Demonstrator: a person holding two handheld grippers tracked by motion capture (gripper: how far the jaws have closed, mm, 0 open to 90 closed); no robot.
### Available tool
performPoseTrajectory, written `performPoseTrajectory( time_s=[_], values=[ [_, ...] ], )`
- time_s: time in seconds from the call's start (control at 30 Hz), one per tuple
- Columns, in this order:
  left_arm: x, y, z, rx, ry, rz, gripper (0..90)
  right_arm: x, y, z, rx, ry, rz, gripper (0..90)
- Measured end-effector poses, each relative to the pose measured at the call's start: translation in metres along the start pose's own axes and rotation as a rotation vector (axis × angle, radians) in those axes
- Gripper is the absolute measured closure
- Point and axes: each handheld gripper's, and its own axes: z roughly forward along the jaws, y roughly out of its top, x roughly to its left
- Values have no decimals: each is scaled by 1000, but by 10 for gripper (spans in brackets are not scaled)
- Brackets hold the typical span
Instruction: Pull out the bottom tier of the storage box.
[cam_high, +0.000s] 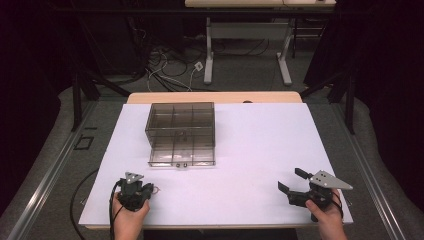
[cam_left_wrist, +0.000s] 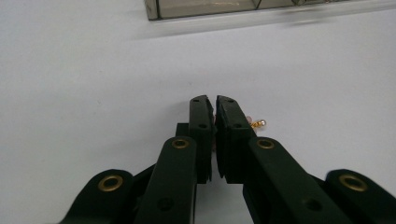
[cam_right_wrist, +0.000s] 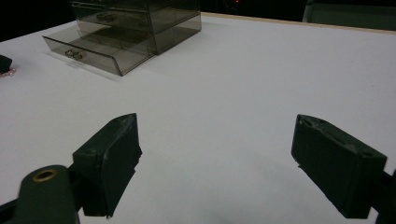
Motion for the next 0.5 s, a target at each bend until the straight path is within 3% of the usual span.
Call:
performPoseTrajectory(
  time_s=[0.5],
  values=[
    [2,0,0,-6,-16,-18,872,-1,0,0,-2,1,-8,147]
  ],
)
